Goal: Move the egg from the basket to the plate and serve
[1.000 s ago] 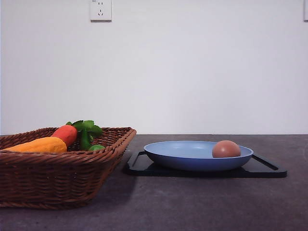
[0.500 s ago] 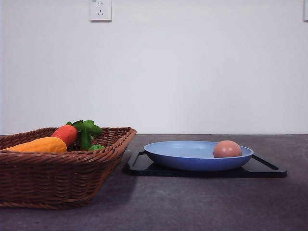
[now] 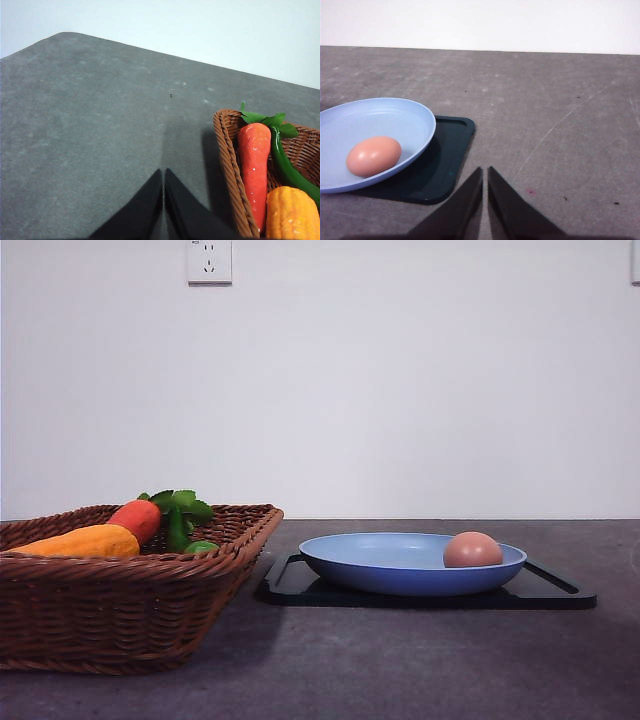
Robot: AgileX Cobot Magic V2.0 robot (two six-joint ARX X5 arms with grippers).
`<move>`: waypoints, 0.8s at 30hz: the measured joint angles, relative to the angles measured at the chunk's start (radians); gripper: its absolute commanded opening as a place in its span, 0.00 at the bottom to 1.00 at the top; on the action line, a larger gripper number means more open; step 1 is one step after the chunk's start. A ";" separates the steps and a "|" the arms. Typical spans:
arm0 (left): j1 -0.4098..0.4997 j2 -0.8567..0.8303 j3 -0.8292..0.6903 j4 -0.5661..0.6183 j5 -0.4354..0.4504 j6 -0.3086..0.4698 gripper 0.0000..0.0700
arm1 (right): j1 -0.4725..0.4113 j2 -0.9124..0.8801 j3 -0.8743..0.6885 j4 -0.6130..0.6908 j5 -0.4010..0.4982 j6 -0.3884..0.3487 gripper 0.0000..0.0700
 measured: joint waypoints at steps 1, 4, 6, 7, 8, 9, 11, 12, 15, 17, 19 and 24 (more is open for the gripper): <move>0.000 0.000 0.000 0.000 0.000 0.000 0.00 | 0.000 0.000 0.000 0.000 0.000 0.000 0.00; 0.000 0.000 0.000 0.000 0.000 0.000 0.00 | 0.000 0.000 0.000 0.000 0.000 0.000 0.00; 0.000 0.000 0.000 0.000 0.000 0.000 0.00 | 0.000 0.000 0.000 0.000 0.000 0.000 0.00; 0.000 0.000 0.000 0.000 0.000 0.000 0.00 | 0.000 0.000 0.000 0.000 0.000 0.000 0.00; 0.000 0.000 0.000 0.000 0.000 0.000 0.00 | 0.000 0.000 0.000 0.000 0.000 0.000 0.00; 0.000 0.000 0.000 0.000 0.000 0.000 0.00 | 0.000 0.000 0.000 0.000 0.000 0.000 0.00; 0.000 0.000 0.000 0.000 0.000 0.000 0.00 | 0.000 0.000 0.000 0.000 0.000 0.000 0.00; 0.000 0.000 0.000 0.000 0.000 0.000 0.00 | 0.000 0.000 0.000 0.000 0.000 0.000 0.00; 0.000 0.000 0.000 0.000 0.000 0.000 0.00 | 0.000 0.000 0.000 0.000 0.000 0.000 0.00; 0.000 0.000 0.000 0.000 0.000 0.000 0.00 | 0.000 0.000 0.000 0.000 0.000 0.000 0.00; 0.000 0.000 0.000 0.000 0.000 0.000 0.00 | 0.000 0.000 0.000 0.000 0.000 0.000 0.00; 0.000 0.000 0.000 0.000 0.000 0.000 0.00 | 0.000 0.000 0.000 0.000 0.000 0.000 0.00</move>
